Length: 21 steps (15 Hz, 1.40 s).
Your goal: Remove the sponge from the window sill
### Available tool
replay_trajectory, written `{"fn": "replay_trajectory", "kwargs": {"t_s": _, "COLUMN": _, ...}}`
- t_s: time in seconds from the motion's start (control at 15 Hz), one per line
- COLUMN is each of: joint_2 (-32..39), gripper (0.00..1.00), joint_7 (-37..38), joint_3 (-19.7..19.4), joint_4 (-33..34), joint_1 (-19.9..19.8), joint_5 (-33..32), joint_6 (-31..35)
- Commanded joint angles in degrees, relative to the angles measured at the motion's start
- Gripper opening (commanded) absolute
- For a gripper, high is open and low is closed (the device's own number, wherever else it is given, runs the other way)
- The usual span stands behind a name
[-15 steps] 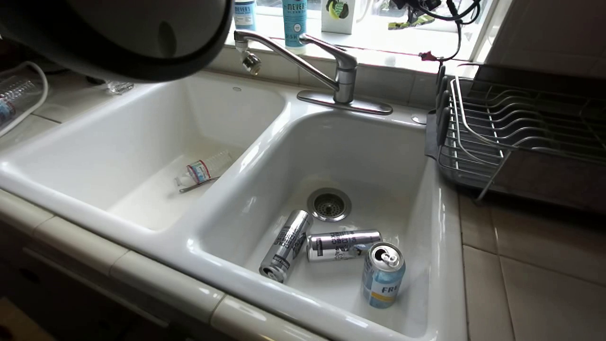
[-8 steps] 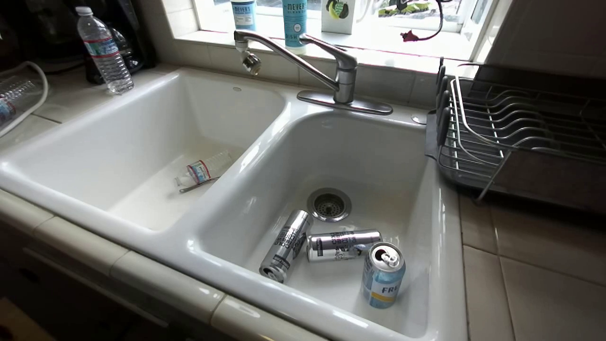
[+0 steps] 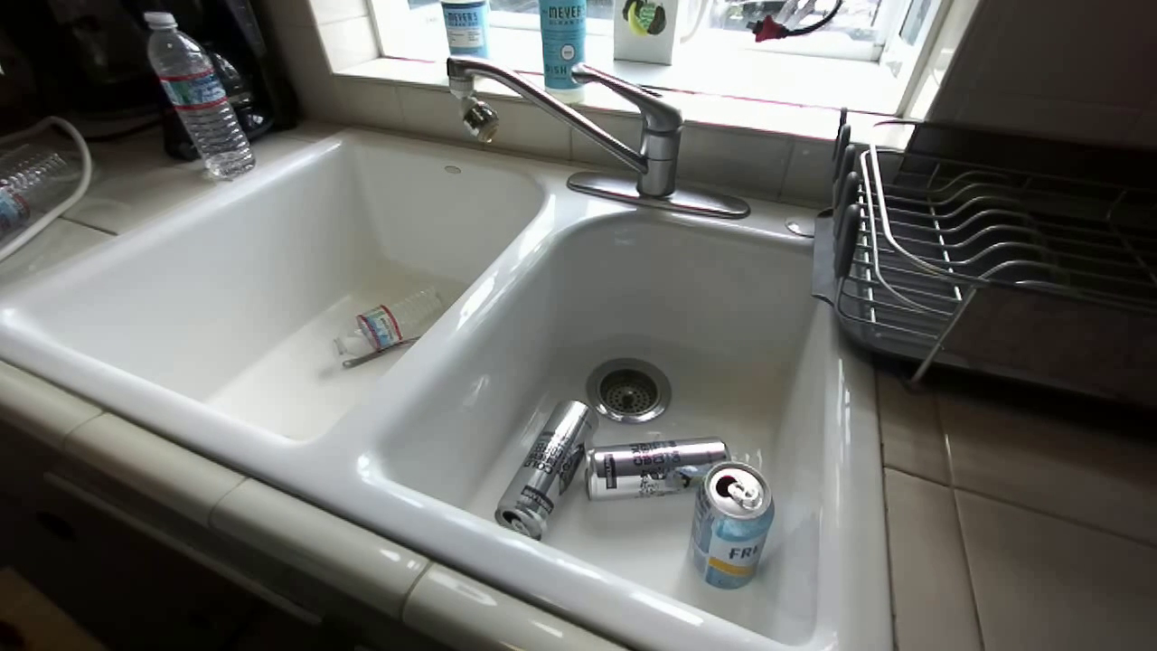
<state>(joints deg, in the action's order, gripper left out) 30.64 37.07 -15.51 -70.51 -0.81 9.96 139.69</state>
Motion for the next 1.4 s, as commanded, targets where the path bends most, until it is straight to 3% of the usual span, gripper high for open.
{"fn": "replay_trajectory", "kwargs": {"t_s": 0.0, "joint_2": -9.70, "gripper": 0.00, "joint_7": -0.11, "joint_3": -0.92, "joint_4": -13.72, "joint_1": 2.51, "joint_5": -1.23, "joint_6": 3.47}}
{"fn": "replay_trajectory", "kwargs": {"t_s": 0.13, "joint_2": -13.28, "gripper": 0.00, "joint_7": 1.31, "joint_3": -1.38, "joint_4": -18.46, "joint_1": 3.52, "joint_5": -2.02, "joint_6": 4.40}}
{"fn": "replay_trajectory", "kwargs": {"t_s": 0.2, "joint_2": -15.26, "gripper": 0.00, "joint_7": 2.59, "joint_3": 0.68, "joint_4": -20.66, "joint_1": 2.11, "joint_5": -3.76, "joint_6": 5.09}}
{"fn": "replay_trajectory", "kwargs": {"t_s": 0.53, "joint_2": -24.62, "gripper": 0.00, "joint_7": 13.65, "joint_3": 0.17, "joint_4": -33.47, "joint_1": 3.13, "joint_5": -11.14, "joint_6": 10.41}}
{"fn": "replay_trajectory", "kwargs": {"t_s": 0.6, "joint_2": -26.53, "gripper": 0.00, "joint_7": 16.33, "joint_3": -1.76, "joint_4": -36.33, "joint_1": 4.98, "joint_5": -12.73, "joint_6": 12.26}}
{"fn": "replay_trajectory", "kwargs": {"t_s": 0.87, "joint_2": -34.87, "gripper": 0.00, "joint_7": 31.34, "joint_3": -3.58, "joint_4": -47.73, "joint_1": 5.19, "joint_5": -28.16, "joint_6": 23.04}}
{"fn": "replay_trajectory", "kwargs": {"t_s": 1.07, "joint_2": -41.90, "gripper": 0.00, "joint_7": 39.72, "joint_3": -3.25, "joint_4": -54.82, "joint_1": 1.30, "joint_5": -41.55, "joint_6": 29.81}}
{"fn": "replay_trajectory", "kwargs": {"t_s": 1.2, "joint_2": -47.47, "gripper": 0.00, "joint_7": 42.82, "joint_3": -2.30, "joint_4": -58.93, "joint_1": -1.92, "joint_5": -48.72, "joint_6": 31.38}}
{"fn": "replay_trajectory", "kwargs": {"t_s": 1.33, "joint_2": -53.68, "gripper": 0.00, "joint_7": 40.20, "joint_3": -2.83, "joint_4": -62.91, "joint_1": -3.26, "joint_5": -50.28, "joint_6": 32.28}}
